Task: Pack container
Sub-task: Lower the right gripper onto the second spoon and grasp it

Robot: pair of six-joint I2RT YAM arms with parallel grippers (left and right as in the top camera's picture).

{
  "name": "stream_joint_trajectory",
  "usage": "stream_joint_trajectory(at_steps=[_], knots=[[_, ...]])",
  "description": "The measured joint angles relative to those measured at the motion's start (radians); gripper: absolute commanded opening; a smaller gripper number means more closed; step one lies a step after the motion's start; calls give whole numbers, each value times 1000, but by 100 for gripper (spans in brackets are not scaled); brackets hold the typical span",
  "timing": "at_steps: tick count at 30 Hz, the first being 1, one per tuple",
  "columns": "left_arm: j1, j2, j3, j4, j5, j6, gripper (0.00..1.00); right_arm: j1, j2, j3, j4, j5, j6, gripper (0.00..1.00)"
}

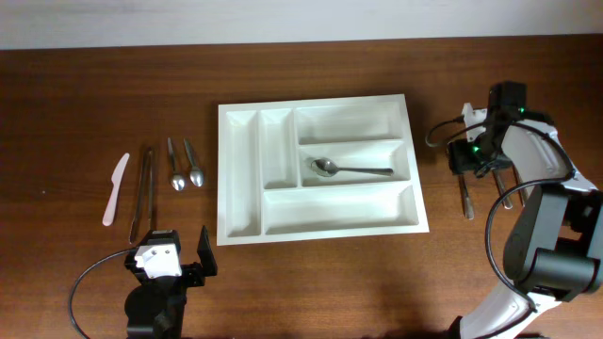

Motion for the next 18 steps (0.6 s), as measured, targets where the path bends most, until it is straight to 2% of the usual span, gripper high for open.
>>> stream_joint_trajectory(at_steps=[8, 12, 16, 18], knots=[[0, 0, 0, 0, 0, 0, 99, 0, 0, -108, 93, -13, 0, 69], [0, 0, 0, 0, 0, 0, 99, 0, 13, -124, 117, -23, -5, 49], [0, 0, 0, 0, 0, 0, 99, 0, 15, -124, 124, -31, 1, 44], [0, 0, 0, 0, 0, 0, 99, 0, 15, -124, 124, -33, 1, 26]])
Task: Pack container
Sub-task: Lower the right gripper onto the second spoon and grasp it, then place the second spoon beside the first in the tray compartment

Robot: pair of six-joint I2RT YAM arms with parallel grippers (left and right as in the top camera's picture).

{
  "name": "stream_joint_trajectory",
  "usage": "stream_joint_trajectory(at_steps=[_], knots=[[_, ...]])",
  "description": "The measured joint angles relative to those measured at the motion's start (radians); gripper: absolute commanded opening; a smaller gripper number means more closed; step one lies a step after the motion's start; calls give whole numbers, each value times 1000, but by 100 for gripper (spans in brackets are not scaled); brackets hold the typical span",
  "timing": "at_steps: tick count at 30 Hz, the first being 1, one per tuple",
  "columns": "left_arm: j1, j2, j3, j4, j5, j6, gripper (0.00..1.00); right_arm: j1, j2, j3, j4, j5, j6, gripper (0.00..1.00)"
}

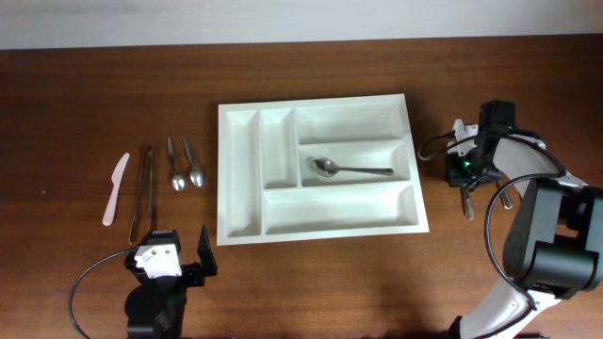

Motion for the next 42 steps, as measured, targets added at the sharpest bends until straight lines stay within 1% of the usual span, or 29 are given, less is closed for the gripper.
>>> stream_joint_trajectory(at_steps=[1, 2, 6, 8, 13, 18, 24, 30, 31, 32, 36, 38, 42], knots=[[0, 0, 0, 0, 0, 0, 99, 0, 0, 0, 1, -1, 3, 17], [0, 0, 0, 0, 0, 0, 99, 0, 0, 0, 2, -1, 3, 12], [0, 0, 0, 0, 0, 0, 99, 0, 0, 0, 4, -2, 2, 10], [0, 0, 0, 0, 0, 0, 99, 0, 1, 0, 4, -2, 1, 4], [0, 0, 0, 0, 0, 0, 99, 0, 2, 3, -4, -2, 4, 4], [0, 0, 0, 0, 0, 0, 99, 0, 11, 56, -82, -1, 5, 4], [0, 0, 0, 0, 0, 0, 99, 0, 11, 210, -172, -7, 8, 4], [0, 0, 0, 0, 0, 0, 99, 14, 11, 367, -282, -81, -3, 4], [0, 0, 0, 0, 0, 0, 99, 21, 11, 388, -304, -92, -17, 4], [0, 0, 0, 0, 0, 0, 99, 52, 10, 440, -356, -125, -60, 4], [0, 0, 0, 0, 0, 0, 99, 142, 10, 516, -423, -171, -175, 4], [0, 0, 0, 0, 0, 0, 99, 190, 10, 531, -440, -187, -228, 4], [0, 0, 0, 0, 0, 0, 99, 307, 10, 533, -489, -217, -380, 4]])
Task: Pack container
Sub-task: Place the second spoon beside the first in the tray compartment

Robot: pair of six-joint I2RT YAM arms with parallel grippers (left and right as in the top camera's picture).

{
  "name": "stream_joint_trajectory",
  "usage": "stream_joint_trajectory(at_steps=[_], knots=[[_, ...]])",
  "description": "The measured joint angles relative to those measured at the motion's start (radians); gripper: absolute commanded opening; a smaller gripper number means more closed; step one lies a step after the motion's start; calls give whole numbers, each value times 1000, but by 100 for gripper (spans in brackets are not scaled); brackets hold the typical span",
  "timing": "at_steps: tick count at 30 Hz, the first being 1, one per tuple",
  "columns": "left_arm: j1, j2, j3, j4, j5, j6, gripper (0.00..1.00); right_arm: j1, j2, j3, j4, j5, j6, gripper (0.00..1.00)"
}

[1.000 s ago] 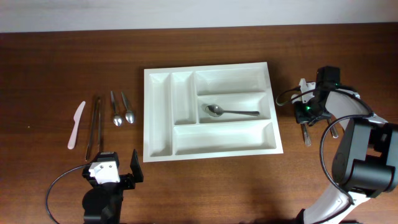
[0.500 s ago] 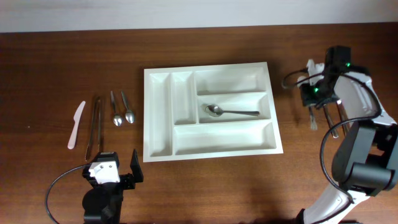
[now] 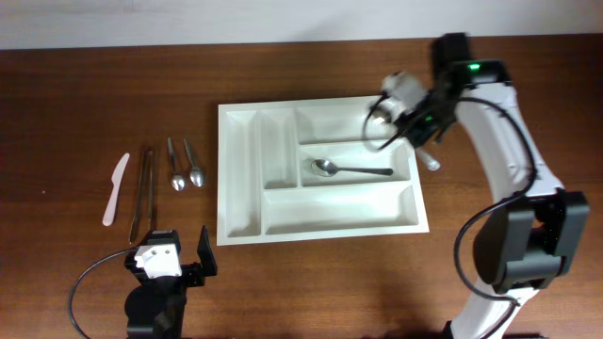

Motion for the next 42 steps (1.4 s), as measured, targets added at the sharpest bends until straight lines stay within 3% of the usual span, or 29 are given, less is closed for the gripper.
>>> stream_joint_trajectory(at_steps=[4, 10, 26, 27, 29, 31, 36, 42], knots=[[0, 0, 0, 0, 0, 0, 99, 119, 0, 0, -34, -26, -233, 4], [0, 0, 0, 0, 0, 0, 99, 180, 0, 0, -35, -36, -441, 4], [0, 0, 0, 0, 0, 0, 99, 180, 133, 0, -40, -35, -593, 4], [0, 0, 0, 0, 0, 0, 99, 180, 140, 0, -40, -35, -594, 8], [0, 0, 0, 0, 0, 0, 99, 180, 150, 0, -40, -35, -589, 49], [0, 0, 0, 0, 0, 0, 99, 180, 151, 0, -32, -35, -581, 67], [0, 0, 0, 0, 0, 0, 99, 175, 151, 2, -2, -35, -499, 83], [0, 0, 0, 0, 0, 0, 99, 120, 148, 101, 2, 18, -305, 85]])
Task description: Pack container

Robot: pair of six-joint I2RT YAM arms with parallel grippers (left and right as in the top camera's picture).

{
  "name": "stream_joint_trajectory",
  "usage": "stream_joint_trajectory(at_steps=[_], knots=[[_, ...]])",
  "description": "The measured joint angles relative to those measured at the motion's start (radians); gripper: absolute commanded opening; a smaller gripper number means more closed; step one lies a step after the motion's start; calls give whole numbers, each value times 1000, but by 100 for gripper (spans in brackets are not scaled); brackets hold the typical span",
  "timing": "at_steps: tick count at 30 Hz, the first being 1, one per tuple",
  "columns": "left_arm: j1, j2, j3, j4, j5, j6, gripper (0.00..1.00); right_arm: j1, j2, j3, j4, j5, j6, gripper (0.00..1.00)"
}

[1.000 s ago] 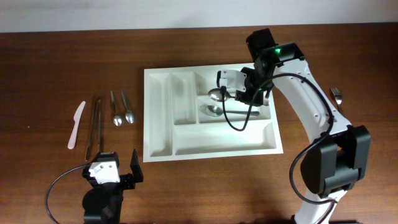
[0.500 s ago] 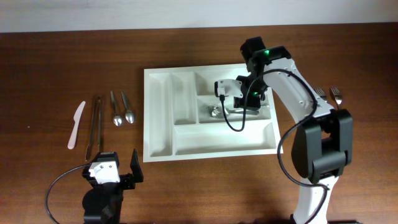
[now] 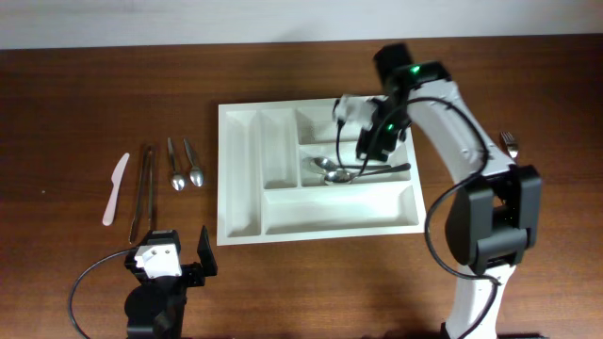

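Observation:
The white cutlery tray (image 3: 241, 179) lies mid-table. In its middle compartment lies one spoon (image 3: 323, 165), its handle pointing right. A second spoon (image 3: 341, 175) rests its bowl beside the first, and its handle runs up under my right gripper (image 3: 362, 151). That gripper hangs over this compartment and looks shut on the handle. My left gripper (image 3: 202, 254) is parked at the front left, far from the tray, and its jaws cannot be read.
Left of the tray lie a white plastic knife (image 3: 115, 188), dark tongs (image 3: 143, 193) and two small spoons (image 3: 186, 166). A fork (image 3: 510, 143) lies on the table right of the tray. The right arm arches over the tray's right side.
My right gripper moved from the tray's right edge to over the middle compartment. The spoon it carried now rests its bowl beside the first spoon.
My right gripper was over cutlery lying on the table right of the tray, then lower on it. Later it was by the tray's upper right with a spoon. Now that spoon reaches into the middle compartment, and a fork remains on the right.

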Motion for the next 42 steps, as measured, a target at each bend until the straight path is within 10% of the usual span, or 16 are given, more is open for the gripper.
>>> stream_joint_trajectory(at_steps=[7, 22, 30, 42], knots=[[0, 0, 0, 0, 0, 0, 99, -200, -38, 96, -44, 121, 262, 87], [0, 0, 0, 0, 0, 0, 99, -535, -40, 63, -80, 80, 521, 50], [0, 0, 0, 0, 0, 0, 99, -497, -40, -33, -97, 11, 555, 4], [0, 0, 0, 0, 0, 0, 99, -261, -40, -67, -109, -28, 581, 4]])
